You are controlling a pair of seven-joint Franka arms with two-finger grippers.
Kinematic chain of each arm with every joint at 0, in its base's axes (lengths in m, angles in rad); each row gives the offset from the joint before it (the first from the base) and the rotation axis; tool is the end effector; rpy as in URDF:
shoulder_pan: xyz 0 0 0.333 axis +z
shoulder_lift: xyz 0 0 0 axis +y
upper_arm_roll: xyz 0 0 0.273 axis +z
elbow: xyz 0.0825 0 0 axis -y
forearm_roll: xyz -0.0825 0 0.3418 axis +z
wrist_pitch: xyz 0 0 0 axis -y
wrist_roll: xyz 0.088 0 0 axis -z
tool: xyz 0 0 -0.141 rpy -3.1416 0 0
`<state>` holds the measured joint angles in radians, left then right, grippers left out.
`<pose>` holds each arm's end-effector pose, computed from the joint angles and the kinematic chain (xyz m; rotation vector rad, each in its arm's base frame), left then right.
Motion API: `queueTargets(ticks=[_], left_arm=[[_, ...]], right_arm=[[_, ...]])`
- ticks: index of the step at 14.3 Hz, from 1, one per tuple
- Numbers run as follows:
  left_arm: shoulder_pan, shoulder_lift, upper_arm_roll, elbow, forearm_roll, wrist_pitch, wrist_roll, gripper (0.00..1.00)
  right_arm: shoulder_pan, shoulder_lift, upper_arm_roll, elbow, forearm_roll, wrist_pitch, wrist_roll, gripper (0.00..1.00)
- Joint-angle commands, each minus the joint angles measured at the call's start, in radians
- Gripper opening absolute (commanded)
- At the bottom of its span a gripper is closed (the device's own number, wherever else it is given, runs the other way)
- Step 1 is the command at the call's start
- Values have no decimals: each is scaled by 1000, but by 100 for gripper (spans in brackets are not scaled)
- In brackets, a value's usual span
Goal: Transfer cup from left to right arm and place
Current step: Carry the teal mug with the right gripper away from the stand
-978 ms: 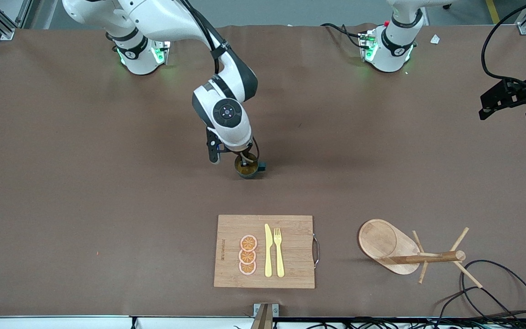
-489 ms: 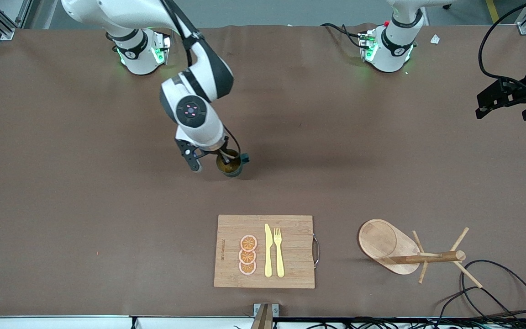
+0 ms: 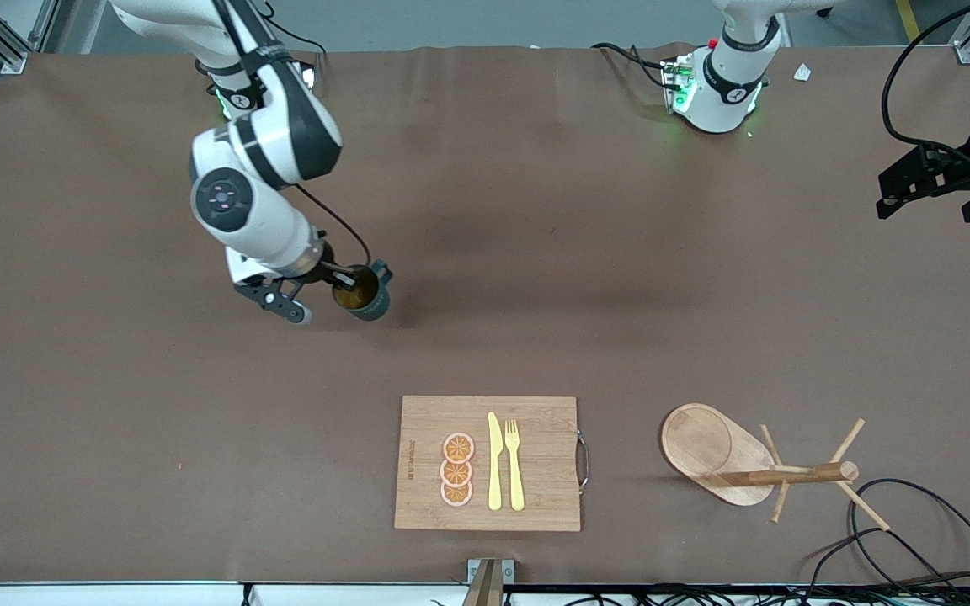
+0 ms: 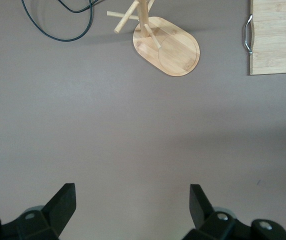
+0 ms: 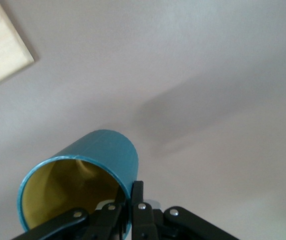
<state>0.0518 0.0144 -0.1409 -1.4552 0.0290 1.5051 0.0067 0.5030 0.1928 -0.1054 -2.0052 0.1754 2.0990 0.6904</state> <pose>0.5094 -0.0407 0.5837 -3.1123 0.1453 -0.0572 0.4858 0.2192 0.3036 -3.0172 0.5924 0.2287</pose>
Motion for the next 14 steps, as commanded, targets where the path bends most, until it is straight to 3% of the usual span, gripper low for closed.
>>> queueTargets(ticks=[1, 6, 14], left_arm=[[0, -16, 0, -10, -6, 0, 19, 100], [5, -25, -2, -20, -18, -19, 24, 100], [0, -40, -3, -40, -46, -33, 29, 100]], right_arm=[[-84, -72, 15, -61, 12, -34, -255, 0], [-211, -93, 13, -61, -11, -83, -676, 0], [-463, -95, 13, -58, -175, -88, -1328, 0]])
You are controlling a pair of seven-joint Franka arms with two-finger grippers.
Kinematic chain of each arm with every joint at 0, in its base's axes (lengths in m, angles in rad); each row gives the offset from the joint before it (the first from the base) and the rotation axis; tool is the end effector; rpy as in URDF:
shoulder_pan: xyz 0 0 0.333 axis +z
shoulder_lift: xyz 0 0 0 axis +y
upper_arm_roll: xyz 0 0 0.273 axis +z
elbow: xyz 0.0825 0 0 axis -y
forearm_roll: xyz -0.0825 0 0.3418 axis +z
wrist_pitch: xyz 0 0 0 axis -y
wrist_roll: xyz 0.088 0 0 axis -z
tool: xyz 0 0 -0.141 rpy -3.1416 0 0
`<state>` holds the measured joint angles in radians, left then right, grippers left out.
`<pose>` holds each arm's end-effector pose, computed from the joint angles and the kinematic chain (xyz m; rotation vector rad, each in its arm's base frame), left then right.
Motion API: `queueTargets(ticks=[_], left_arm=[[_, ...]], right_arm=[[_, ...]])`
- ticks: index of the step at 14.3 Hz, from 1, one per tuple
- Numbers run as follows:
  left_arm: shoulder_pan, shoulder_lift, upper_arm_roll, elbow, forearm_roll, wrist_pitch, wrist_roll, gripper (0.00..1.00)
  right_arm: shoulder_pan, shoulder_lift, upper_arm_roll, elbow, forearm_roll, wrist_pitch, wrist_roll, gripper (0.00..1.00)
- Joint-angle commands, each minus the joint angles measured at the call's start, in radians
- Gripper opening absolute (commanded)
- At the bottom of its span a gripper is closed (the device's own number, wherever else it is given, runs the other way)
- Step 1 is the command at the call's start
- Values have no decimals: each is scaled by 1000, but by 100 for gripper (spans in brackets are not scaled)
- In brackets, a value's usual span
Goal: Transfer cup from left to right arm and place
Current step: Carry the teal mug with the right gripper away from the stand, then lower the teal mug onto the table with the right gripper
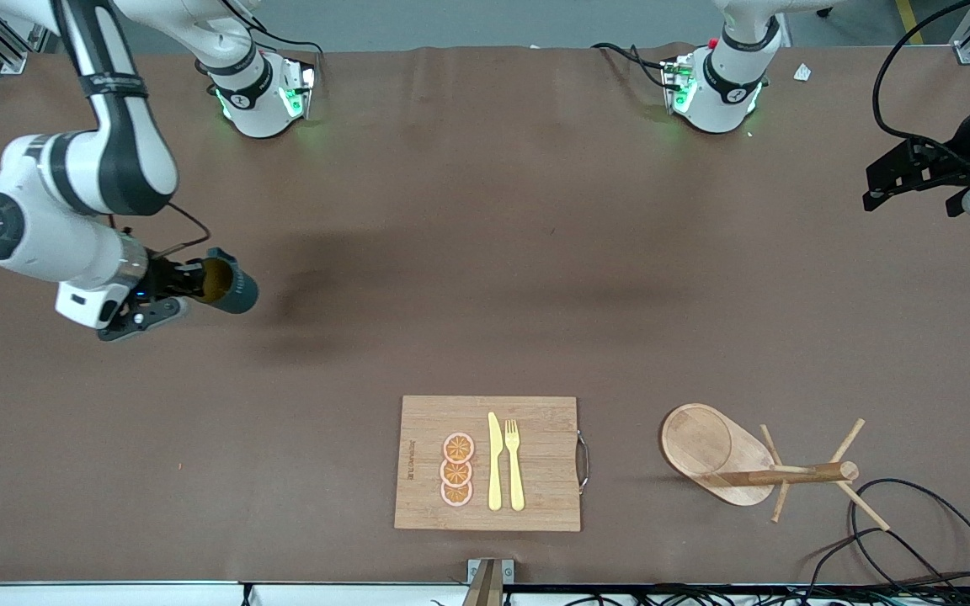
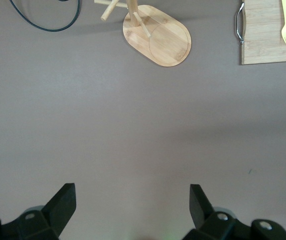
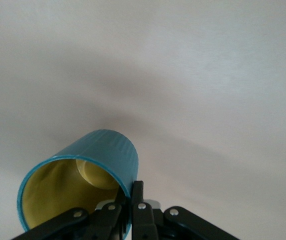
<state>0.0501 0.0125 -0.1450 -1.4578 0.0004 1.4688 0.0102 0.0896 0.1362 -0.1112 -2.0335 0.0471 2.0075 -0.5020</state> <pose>0.5032 -0.0474 0.5803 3.1359 -0.1649 -0.0022 0.5117 -0.0065 0.3148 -2.9868 -0.6943 0.2289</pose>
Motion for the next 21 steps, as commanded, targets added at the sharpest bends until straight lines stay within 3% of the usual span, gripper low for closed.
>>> queueTargets(ticks=[1, 8, 15, 21], left_arm=[[1, -39, 1, -39, -14, 4, 25, 100], [-1, -54, -39, -59, -3, 22, 24, 100], [-2, -43, -51, -53, 0, 18, 24, 100], [1, -43, -53, -53, -2, 16, 24, 100]], right_arm=[[-68, -37, 21, -31, -62, 14, -206, 0], [-146, -1, 21, -34, -72, 132, -640, 0], [-154, 86, 21, -70, -73, 299, -1090, 0], [-146, 164, 25, -73, -72, 410, -1331, 0]])
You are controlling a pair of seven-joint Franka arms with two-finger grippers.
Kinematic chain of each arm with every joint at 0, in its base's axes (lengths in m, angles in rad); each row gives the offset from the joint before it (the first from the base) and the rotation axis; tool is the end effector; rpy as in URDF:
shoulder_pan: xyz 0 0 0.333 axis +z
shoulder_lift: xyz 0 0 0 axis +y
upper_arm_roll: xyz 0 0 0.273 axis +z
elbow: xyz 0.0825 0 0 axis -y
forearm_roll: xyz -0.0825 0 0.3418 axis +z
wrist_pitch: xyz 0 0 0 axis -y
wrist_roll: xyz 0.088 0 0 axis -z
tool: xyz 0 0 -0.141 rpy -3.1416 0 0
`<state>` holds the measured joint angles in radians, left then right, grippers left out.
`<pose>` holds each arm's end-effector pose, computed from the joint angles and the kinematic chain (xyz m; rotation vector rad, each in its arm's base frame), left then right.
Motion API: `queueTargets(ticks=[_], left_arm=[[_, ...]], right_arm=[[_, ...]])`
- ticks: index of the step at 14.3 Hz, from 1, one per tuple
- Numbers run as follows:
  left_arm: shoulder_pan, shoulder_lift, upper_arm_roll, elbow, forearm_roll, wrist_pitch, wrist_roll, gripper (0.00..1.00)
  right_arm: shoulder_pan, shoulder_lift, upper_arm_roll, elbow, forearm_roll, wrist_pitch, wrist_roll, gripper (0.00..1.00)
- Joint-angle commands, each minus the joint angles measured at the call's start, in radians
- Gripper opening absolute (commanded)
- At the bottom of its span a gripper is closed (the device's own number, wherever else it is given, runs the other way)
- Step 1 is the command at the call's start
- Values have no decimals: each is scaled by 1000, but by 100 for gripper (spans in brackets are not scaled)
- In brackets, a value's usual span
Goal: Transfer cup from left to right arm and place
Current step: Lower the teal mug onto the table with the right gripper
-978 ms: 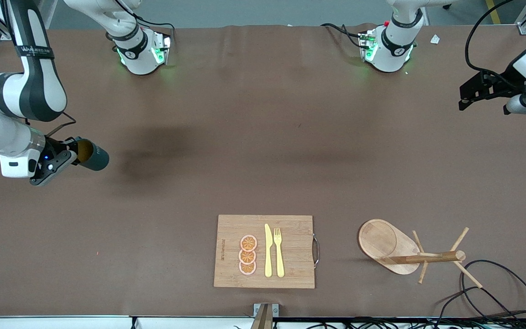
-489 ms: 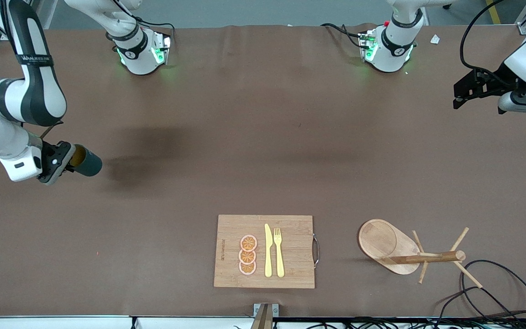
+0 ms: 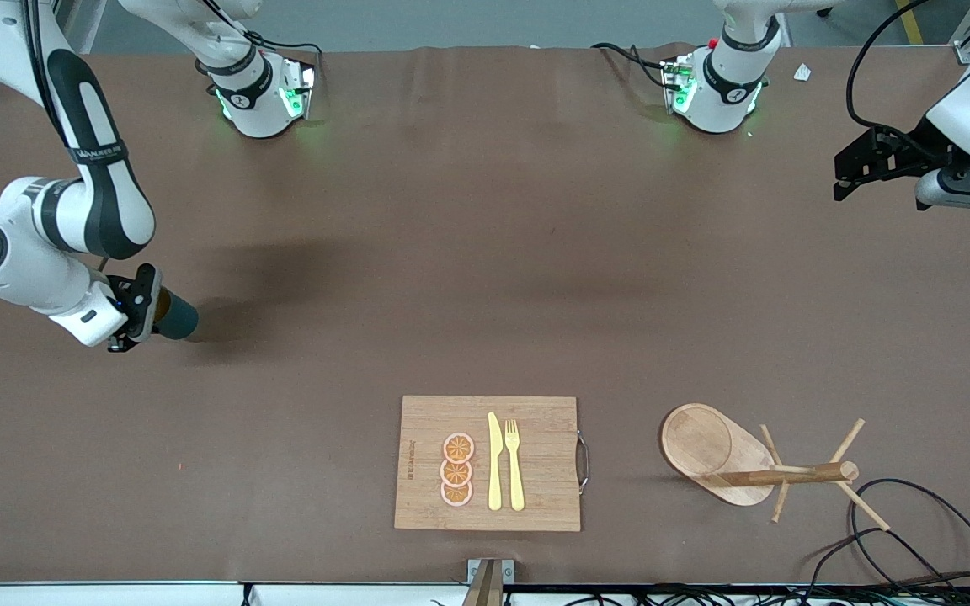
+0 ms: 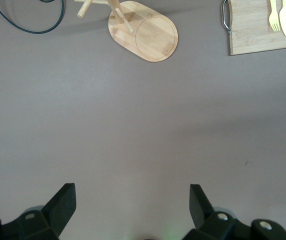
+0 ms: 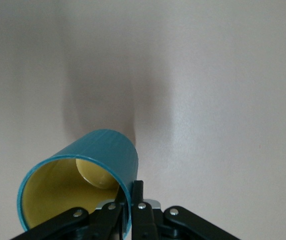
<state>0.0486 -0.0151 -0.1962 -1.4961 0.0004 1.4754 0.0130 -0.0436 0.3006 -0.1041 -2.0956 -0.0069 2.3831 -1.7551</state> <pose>0.4932 -0.0740 0.5784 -3.1278 0.2516 0.0089 0.5324 -0.0800 0.2329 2.1616 2.2636 -0.0558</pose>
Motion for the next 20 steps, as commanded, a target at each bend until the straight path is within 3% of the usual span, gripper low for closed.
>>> queueTargets(ticks=[1, 7, 14, 18, 19, 20], left_arm=[[2, -16, 0, -15, -2, 10, 21, 100], [0, -13, 0, -15, 0, 10, 21, 100], [0, -8, 0, -13, -2, 10, 21, 100], [0, -5, 0, -4, -2, 10, 21, 100], [0, -5, 0, -4, -2, 10, 21, 100], [0, -5, 0, -4, -2, 10, 21, 100]], right_arm=[[-4, 9, 18, -12, -18, 50, -108, 0], [19, 21, 18, -15, -16, 67, -109, 0], [25, 38, 17, -14, -10, 3, 87, 0], [40, 38, 17, -12, -13, -2, 94, 1], [40, 38, 17, -11, -18, -2, 92, 4], [40, 38, 17, -9, -18, -2, 92, 40]])
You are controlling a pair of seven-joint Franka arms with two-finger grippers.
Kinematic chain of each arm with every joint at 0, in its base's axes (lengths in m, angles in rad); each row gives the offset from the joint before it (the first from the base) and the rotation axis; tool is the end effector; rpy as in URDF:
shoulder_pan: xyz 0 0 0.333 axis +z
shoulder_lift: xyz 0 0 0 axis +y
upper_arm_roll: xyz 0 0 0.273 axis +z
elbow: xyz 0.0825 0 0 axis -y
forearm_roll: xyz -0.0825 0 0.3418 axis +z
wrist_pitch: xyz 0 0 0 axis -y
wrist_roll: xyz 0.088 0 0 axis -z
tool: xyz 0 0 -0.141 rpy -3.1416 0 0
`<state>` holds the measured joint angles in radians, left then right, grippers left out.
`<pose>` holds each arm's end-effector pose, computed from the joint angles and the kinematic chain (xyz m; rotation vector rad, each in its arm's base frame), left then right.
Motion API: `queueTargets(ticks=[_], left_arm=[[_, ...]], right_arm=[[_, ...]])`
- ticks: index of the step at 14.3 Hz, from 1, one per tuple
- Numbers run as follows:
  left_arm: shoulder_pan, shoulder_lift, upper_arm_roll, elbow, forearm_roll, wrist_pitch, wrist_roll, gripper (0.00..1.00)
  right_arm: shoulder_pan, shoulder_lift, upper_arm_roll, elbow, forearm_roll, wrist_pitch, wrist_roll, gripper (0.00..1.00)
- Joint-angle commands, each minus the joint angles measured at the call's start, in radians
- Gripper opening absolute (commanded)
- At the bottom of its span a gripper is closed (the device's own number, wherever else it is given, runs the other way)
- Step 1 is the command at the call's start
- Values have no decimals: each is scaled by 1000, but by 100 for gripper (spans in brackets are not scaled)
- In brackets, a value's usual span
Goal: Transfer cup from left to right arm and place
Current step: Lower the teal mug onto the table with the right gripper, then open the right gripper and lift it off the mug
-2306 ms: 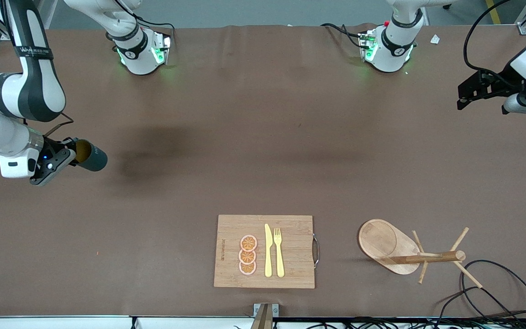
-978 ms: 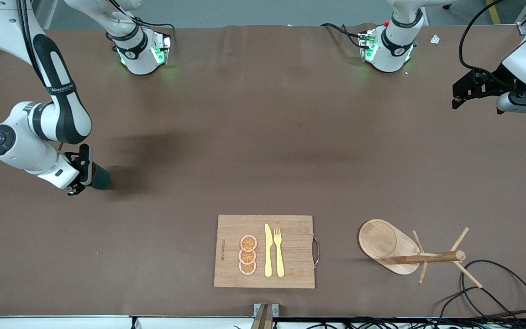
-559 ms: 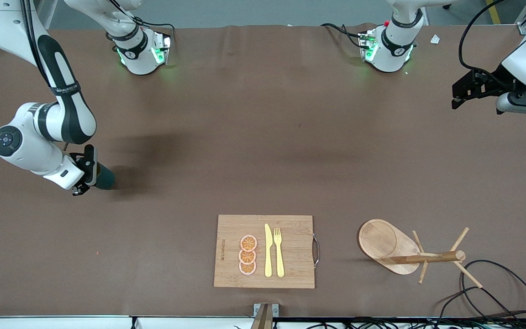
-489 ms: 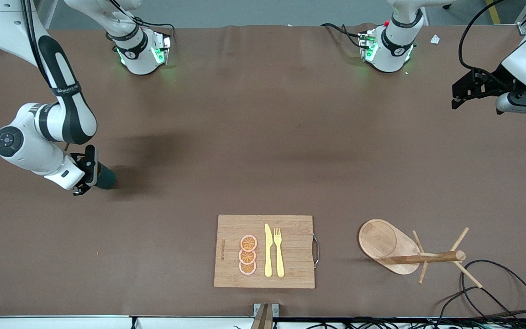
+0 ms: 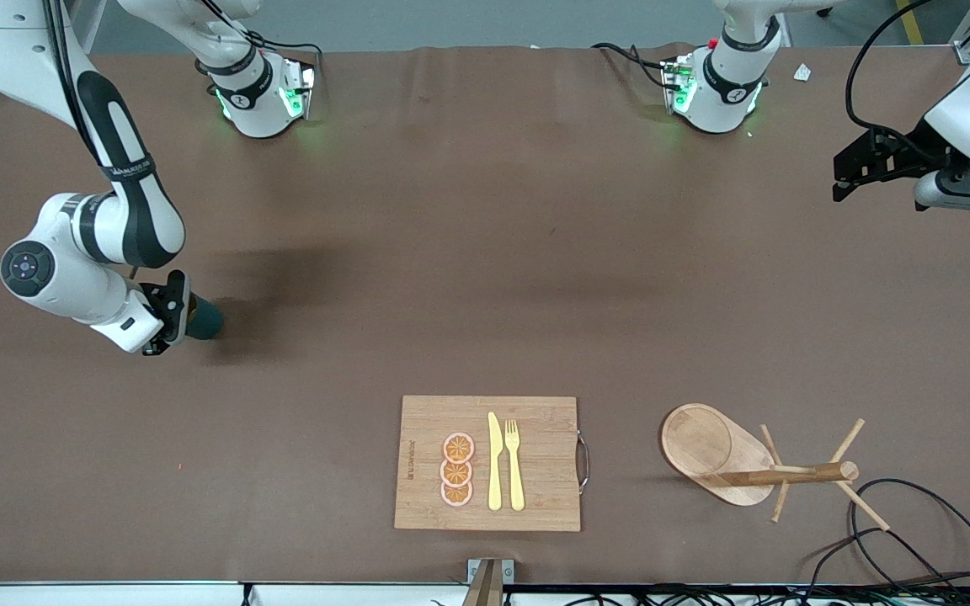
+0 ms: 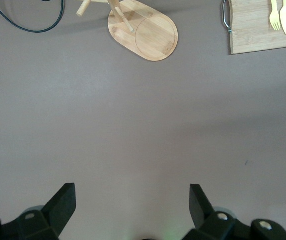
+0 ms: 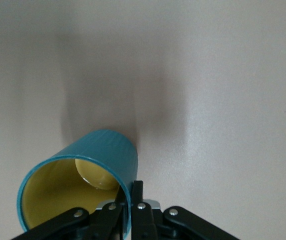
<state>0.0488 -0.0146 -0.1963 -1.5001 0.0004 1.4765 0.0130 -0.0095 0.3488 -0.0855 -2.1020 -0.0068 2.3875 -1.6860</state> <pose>0.4933 -0.0739 0.5766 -3.1276 0.2514 0.0142 0.5288 -0.0516 0.2049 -2.1684 -2.2334 0.1018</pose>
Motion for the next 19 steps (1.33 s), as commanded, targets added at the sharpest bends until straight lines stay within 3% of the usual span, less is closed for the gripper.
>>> queueTargets(ticks=[1, 2, 6, 11, 19], left_arm=[[0, -5, 0, 0, -2, 8, 21, 100], [-1, -4, 0, 0, -2, 8, 21, 100], [-1, -5, 0, 0, -2, 8, 21, 100], [-3, -1, -2, 3, -3, 8, 19, 100], [0, -1, 0, 1, -3, 8, 21, 100]], right_arm=[[6, -11, -2, -1, -18, -13, 31, 95], [6, -11, -2, -1, -18, -17, 34, 100], [5, -33, -2, 16, -16, -51, 113, 100], [5, -71, -2, 161, -16, -347, 423, 100], [-3, -165, -3, 272, -13, -533, 868, 100]])
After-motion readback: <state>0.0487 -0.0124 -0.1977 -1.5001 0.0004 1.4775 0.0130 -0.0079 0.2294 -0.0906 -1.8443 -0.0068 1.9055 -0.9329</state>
